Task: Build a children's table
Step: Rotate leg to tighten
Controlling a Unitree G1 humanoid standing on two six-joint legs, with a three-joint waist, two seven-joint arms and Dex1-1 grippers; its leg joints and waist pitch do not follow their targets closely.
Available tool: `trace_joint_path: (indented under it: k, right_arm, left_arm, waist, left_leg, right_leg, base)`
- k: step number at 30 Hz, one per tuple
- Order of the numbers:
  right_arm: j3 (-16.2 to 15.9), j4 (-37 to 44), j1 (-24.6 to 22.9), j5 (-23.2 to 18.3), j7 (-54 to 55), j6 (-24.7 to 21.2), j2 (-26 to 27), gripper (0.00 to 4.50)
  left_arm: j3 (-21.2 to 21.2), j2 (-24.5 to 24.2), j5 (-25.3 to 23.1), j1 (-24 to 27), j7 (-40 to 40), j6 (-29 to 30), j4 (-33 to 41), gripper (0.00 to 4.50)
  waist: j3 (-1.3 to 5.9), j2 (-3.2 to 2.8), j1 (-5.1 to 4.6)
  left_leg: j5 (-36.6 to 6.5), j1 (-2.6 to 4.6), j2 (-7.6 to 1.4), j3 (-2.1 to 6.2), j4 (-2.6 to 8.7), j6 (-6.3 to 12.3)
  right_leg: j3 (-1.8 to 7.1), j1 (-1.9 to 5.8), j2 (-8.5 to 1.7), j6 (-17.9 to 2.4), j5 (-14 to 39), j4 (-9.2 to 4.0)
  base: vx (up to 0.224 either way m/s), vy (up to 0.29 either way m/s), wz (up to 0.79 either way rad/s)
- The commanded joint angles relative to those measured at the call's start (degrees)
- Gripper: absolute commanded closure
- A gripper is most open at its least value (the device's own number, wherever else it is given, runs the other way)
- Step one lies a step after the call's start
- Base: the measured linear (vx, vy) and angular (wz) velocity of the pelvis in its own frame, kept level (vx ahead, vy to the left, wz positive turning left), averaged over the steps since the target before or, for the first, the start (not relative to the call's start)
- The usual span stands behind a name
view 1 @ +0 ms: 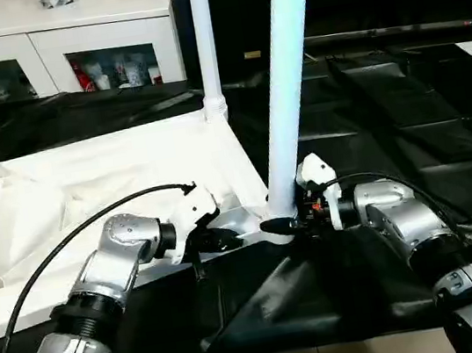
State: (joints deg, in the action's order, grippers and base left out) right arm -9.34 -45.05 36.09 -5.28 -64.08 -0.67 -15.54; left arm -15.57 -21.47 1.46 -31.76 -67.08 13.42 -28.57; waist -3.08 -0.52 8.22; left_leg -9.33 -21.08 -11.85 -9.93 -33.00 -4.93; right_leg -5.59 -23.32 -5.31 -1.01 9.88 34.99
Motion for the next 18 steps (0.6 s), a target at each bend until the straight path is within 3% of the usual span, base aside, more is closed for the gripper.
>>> trace_joint_path:
  k: [1, 5, 7, 10, 12, 17, 18]
  right_arm:
    - [0.52, 0.78, -1.1, -0.6, 2.22, -1.58, 1.07, 1.74]
    - [4.46, -4.26, -0.01, 0.57, 19.43, -2.3, 5.41, 1.75]
    - [6.21, -6.82, 0.78, 1.32, 29.4, -2.82, 7.77, 1.75]
    - [8.34, -8.95, 1.78, 1.0, 40.19, -4.18, 11.87, 1.75]
    - [9.45, -10.27, 2.74, 0.65, 45.29, -4.12, 14.92, 1.75]
    - [8.07, -10.31, 3.13, 1.14, 42.06, -1.01, 17.19, 1.75]
    - [8.08, -9.81, 3.05, 0.82, 40.53, -0.19, 17.33, 1.19]
  left_arm:
    - [1.74, 1.84, 2.51, -0.53, 1.71, -0.39, 1.02, 4.5]
    - [3.14, 5.41, 0.47, -3.27, 10.31, 0.26, -3.69, 4.5]
    - [4.06, 7.68, -0.4, -5.12, 15.7, 1.5, -6.75, 4.5]
    - [5.44, 11.38, -1.29, -8.1, 24.3, 2.14, -12.15, 4.5]
    - [5.83, 13.63, -1.72, -9.89, 28.75, 1.63, -15.12, 4.5]
    - [5.34, 14.99, -2.29, -10.76, 28.26, -0.44, -16.02, 4.5]
    - [5.19, 14.93, -2.17, -10.59, 26.94, -0.9, -15.38, 4.5]
  waist:
    - [3.84, 0.76, -0.34]
    - [3.66, 0.86, -0.74]
    - [3.66, 0.59, -1.04]
    - [3.63, 0.8, -1.59]
    - [3.72, 0.43, -1.74]
    - [3.89, 0.56, -1.54]
    - [3.79, 0.61, -1.56]
  left_leg:
    - [-13.47, 0.51, -1.53, 0.07, 3.7, 2.53]
    - [-13.95, 0.55, -1.36, 0.13, 3.88, 1.51]
    - [-14.51, 0.83, -1.19, 0.28, 4.02, -0.19]
    - [-15.56, 0.76, -1.02, 0.24, 3.97, 0.16]
    - [-15.52, 0.98, -0.88, 0.17, 3.92, 0.06]
    - [-15.14, 0.52, -0.98, 0.2, 3.89, 1.16]
    - [-15.35, 0.5, -0.99, 0.19, 3.93, 1.33]
  right_leg:
    - [2.94, 2.84, -3.4, -9.77, 18.15, -4.56]
    - [2.97, 2.69, -3.42, -9.1, 20.11, -4.88]
    - [2.97, 2.6, -3.58, -8.31, 22.69, -5.06]
    - [2.95, 2.57, -3.54, -7.6, 23.13, -5.45]
    - [3.0, 2.36, -3.45, -7.38, 23.31, -5.72]
    - [2.89, 2.8, -3.51, -7.89, 19.81, -5.32]
    - [2.9, 2.82, -3.54, -7.94, 20.23, -5.37]
  base:
    - [0.0, 0.0, 0.0]
    - [0.0, 0.0, 0.0]
    - [0.0, 0.0, 0.0]
    - [0.0, 0.0, 0.0]
    - [0.0, 0.0, 0.0]
    - [0.0, 0.0, 0.0]
    - [0.0, 0.0, 0.0]
